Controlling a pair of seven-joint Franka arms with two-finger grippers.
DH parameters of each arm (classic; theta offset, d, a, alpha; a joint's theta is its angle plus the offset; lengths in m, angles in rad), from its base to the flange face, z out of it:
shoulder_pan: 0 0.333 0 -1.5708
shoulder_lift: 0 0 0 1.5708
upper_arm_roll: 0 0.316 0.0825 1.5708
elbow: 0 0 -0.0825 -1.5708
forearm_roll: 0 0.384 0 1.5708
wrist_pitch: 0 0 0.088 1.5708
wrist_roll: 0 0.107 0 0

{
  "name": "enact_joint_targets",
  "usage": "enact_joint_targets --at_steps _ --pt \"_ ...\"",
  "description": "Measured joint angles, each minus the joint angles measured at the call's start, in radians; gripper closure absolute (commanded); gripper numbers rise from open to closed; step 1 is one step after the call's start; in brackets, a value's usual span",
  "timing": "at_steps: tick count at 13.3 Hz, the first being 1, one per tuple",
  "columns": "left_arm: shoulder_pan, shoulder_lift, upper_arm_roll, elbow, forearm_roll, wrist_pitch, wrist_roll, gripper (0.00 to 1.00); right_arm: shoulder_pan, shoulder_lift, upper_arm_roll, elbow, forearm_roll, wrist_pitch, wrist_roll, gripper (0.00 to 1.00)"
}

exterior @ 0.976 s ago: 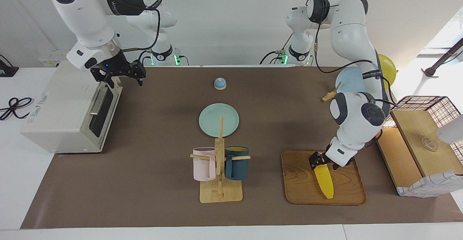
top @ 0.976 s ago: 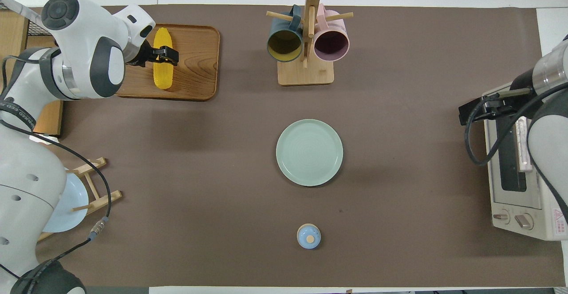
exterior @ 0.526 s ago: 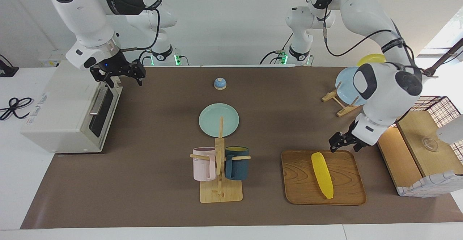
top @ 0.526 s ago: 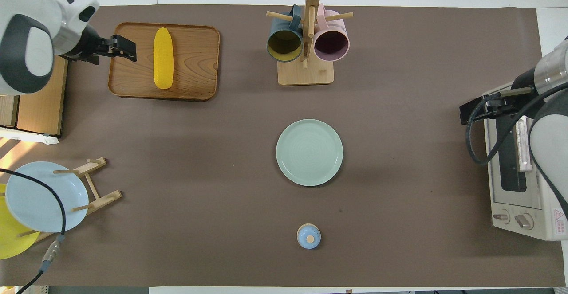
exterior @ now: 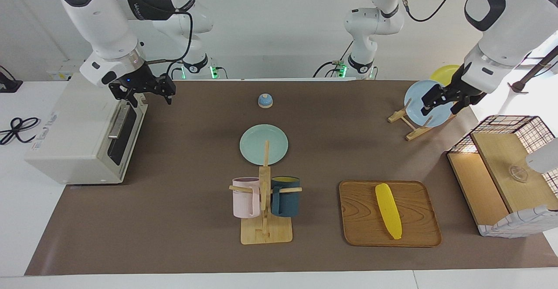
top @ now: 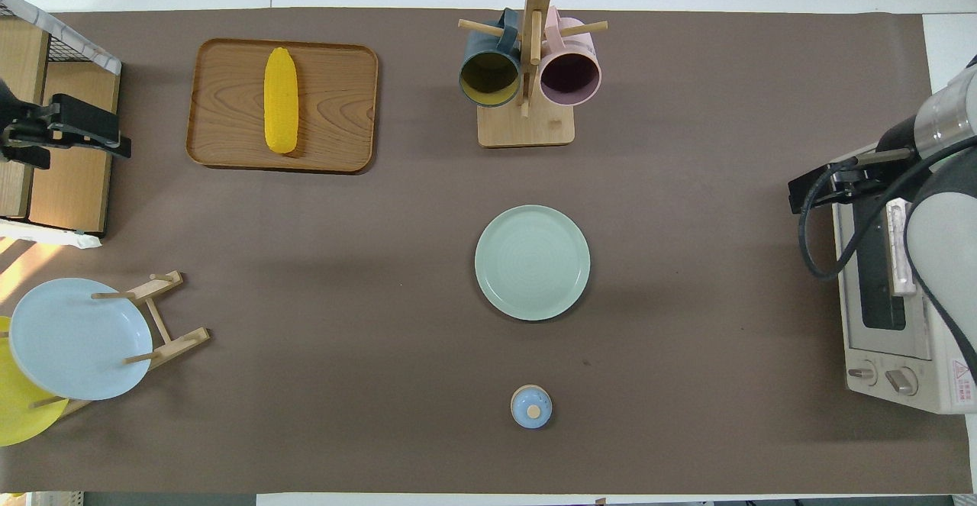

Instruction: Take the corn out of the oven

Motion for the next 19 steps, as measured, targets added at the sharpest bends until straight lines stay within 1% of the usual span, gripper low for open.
enact_joint_targets --at_steps 1,4,6,9,13,19 --pt "0.000 -0.022 -0.001 -0.020 0.008 -0.012 0.000 0.00 0.000 0.000 0.000 0.000 0.000 0.000 0.000 0.00" --pt "-0.003 -0.081 -0.007 -0.126 0.044 -0.015 0.000 0.00 0.000 0.000 0.000 0.000 0.000 0.000 0.000 0.00" --pt "-0.006 -0.102 -0.014 -0.173 0.046 -0.009 0.000 0.00 0.000 0.000 0.000 0.000 0.000 0.000 0.000 0.00" --pt "-0.028 -0.105 -0.025 -0.182 0.049 0.002 0.000 0.00 0.000 0.000 0.000 0.001 0.000 0.000 0.000 0.00" --pt "-0.027 -0.106 -0.045 -0.181 0.079 0.030 0.001 0.00 0.000 0.000 0.000 0.001 0.000 0.000 0.000 0.00" --pt "-0.019 -0.106 -0.048 -0.181 0.081 0.037 0.002 0.00 0.000 0.000 0.000 0.001 0.000 0.000 0.000 0.00"
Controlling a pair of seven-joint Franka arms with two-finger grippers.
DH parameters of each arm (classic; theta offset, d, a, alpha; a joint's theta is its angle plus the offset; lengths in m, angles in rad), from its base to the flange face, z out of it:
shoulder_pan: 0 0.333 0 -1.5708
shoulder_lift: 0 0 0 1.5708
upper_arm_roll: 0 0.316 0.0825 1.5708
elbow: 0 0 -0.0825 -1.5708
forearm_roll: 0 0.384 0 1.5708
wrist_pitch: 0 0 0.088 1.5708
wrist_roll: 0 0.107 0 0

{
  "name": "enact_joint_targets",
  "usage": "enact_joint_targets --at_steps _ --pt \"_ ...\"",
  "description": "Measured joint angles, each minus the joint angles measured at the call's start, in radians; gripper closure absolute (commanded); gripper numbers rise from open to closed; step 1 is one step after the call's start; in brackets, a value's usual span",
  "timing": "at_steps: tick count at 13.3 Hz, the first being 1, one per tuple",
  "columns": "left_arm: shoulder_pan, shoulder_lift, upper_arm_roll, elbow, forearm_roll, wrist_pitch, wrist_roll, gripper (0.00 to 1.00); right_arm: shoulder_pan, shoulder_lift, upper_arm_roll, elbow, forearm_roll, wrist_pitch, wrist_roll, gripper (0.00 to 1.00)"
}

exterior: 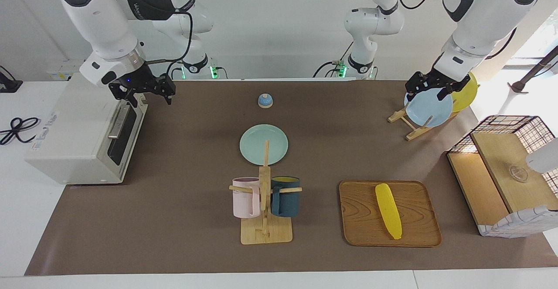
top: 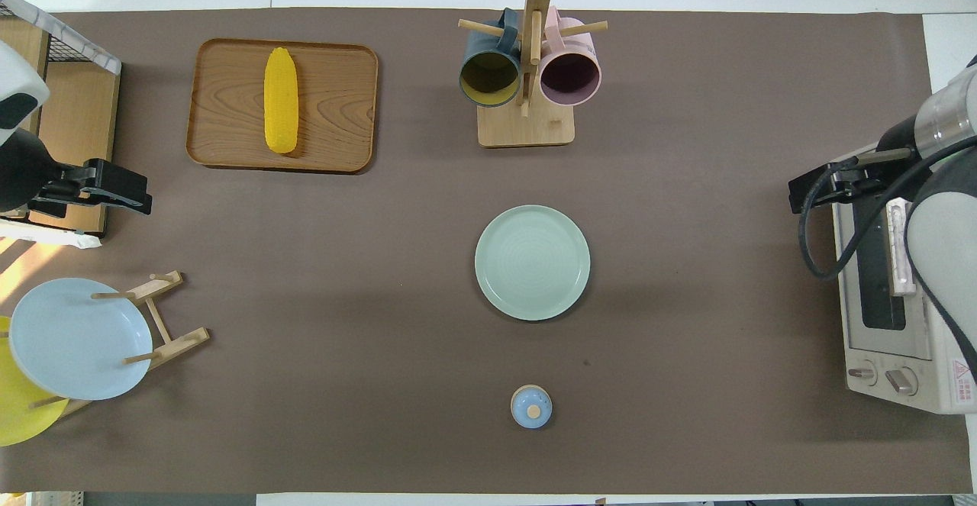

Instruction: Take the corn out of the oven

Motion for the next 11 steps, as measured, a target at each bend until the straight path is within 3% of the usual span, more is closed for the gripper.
enact_joint_targets --at_steps 11 --pt "0.006 0.000 -0.026 0.000 -0.001 0.009 0.006 0.00 0.000 0.000 0.000 0.000 0.000 0.000 0.000 0.00"
